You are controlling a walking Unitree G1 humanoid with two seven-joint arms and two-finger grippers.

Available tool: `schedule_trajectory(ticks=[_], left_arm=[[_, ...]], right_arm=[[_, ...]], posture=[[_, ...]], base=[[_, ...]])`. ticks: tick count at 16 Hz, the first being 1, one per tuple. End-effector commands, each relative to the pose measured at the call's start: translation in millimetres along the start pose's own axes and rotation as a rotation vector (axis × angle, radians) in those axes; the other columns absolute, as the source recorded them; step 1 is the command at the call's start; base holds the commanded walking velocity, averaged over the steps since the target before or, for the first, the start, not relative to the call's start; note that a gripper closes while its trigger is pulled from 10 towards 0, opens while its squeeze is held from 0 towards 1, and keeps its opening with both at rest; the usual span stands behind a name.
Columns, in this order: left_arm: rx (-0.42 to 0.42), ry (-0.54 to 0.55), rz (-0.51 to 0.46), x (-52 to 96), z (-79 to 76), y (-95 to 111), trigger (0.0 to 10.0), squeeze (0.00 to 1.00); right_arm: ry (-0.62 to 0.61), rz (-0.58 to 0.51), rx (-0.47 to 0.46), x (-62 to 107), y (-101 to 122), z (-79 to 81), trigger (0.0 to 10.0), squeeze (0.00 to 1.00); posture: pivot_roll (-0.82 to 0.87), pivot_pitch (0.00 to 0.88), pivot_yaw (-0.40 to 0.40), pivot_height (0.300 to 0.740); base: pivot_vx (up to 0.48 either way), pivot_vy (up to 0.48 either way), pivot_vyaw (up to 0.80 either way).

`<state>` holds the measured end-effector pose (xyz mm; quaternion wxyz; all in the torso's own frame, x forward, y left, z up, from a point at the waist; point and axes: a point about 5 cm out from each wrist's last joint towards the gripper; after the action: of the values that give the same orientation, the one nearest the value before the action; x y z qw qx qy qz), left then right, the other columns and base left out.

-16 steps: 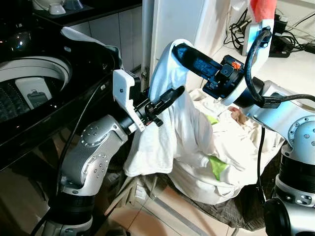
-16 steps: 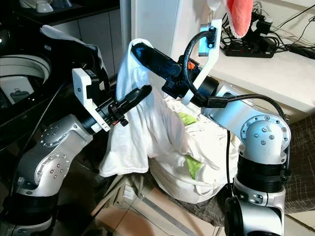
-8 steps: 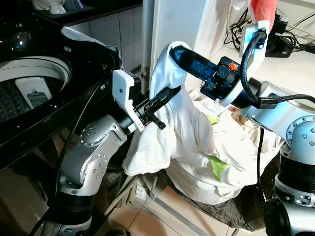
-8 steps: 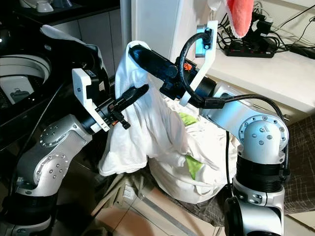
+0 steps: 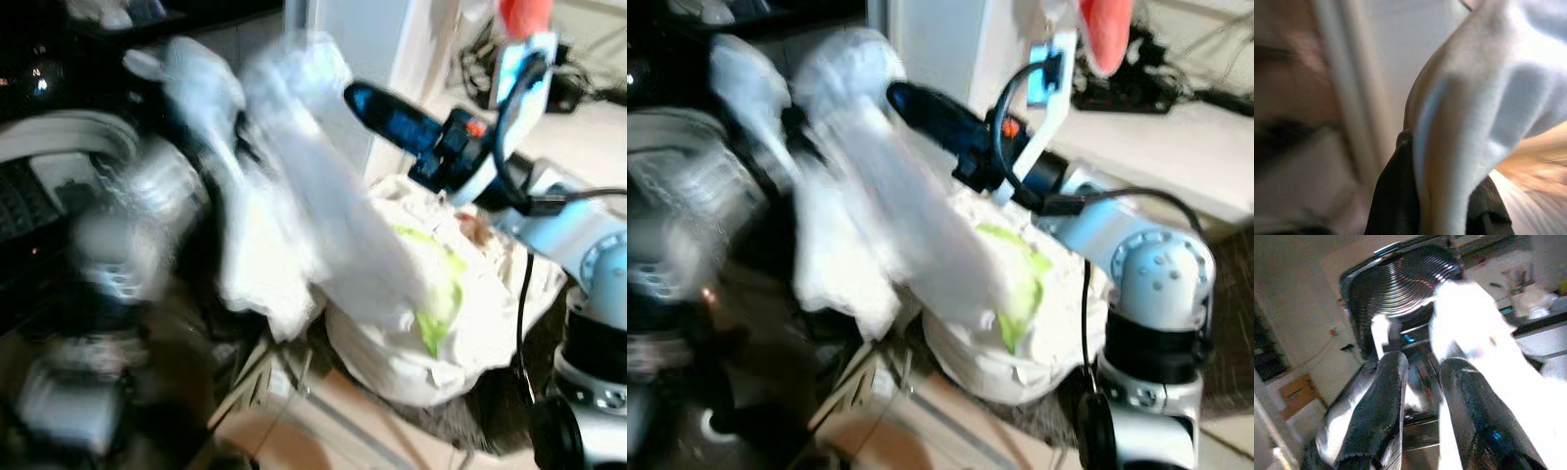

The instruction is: Clothes washing

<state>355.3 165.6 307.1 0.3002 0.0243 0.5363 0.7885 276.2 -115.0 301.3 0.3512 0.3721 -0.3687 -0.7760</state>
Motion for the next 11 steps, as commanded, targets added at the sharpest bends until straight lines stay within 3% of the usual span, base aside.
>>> schedule_trajectory(ticks=[1,3,4,5,6,7,8,9,10,11], left_arm=[[-0.124,0.112,-0.043,-5.7,28.2,19,0.0,0.0],[-0.492,0.349,-0.032,-11.0,81.1,59,0.0,0.0],[-0.602,0.4,-0.021,-10.9,91.5,69,0.0,0.0],[-0.771,0.515,0.02,-10.0,107.5,79,0.0,0.0],[-0.829,0.526,0.054,-12.6,111.0,76,0.0,0.0],[-0.877,0.521,0.133,-15.6,110.4,59,0.0,0.0],[-0.969,0.513,0.279,-14.4,109.6,33,0.0,0.0],[-0.985,0.505,0.446,-4.7,110.9,-2,0.0,0.0],[-0.946,0.497,0.502,-0.6,110.1,-15,0.8,0.0],[-0.786,0.478,0.612,7.1,102.4,-45,10.0,0.0]], right_arm=[[0.004,-0.01,0.038,2.1,3,3.6,10.0,0.0],[0.007,0.028,0.061,3.6,-2,6.5,10.0,0.0],[0.004,0.045,0.069,3.8,-5,6.8,10.0,0.0],[-0.014,0.08,0.088,4.4,-11,6.0,10.0,0.0],[-0.03,0.103,0.1,5.2,-16,4.7,10.0,0.0],[-0.041,0.122,0.11,5.5,-21,4.1,10.0,0.0],[-0.05,0.148,0.12,5.6,-26,4.2,10.0,0.0],[-0.064,0.186,0.127,7.1,-35,4.8,10.0,0.0],[-0.069,0.2,0.129,7.9,-38,5.1,10.0,0.0],[-0.072,0.225,0.124,9.1,-43,5.9,10.0,0.0]], posture=[[0.04,0.0,-0.05,0.74],[0.04,0.0,-0.048,0.74],[0.03,0.0,-0.041,0.74],[0.03,0.0,-0.035,0.74],[0.03,0.0,-0.032,0.74],[0.02,0.0,-0.027,0.74],[0.01,0.0,-0.023,0.74],[0.0,0.0,-0.019,0.74],[0.0,0.0,-0.019,0.74],[0.0,0.0,-0.022,0.74]], base=[[0.0,0.0,0.0],[0.0,0.0,0.0],[0.0,0.0,0.0],[0.0,0.0,0.0],[0.0,0.0,0.0],[0.0,0.0,0.0],[0.0,0.0,0.0],[0.0,0.0,0.0],[0.0,0.0,0.0],[0.0,0.0,0.0]])
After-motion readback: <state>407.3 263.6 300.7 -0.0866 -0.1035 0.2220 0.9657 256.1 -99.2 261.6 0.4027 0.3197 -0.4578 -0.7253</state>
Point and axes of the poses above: a point about 5 cm out from each wrist's last joint towards the gripper, its own x axis pointing back from the gripper into the wrist, its own y axis along the axis of the wrist's last joint, z = x × y, and after that the axes turned 5 degrees about -x, right-handed
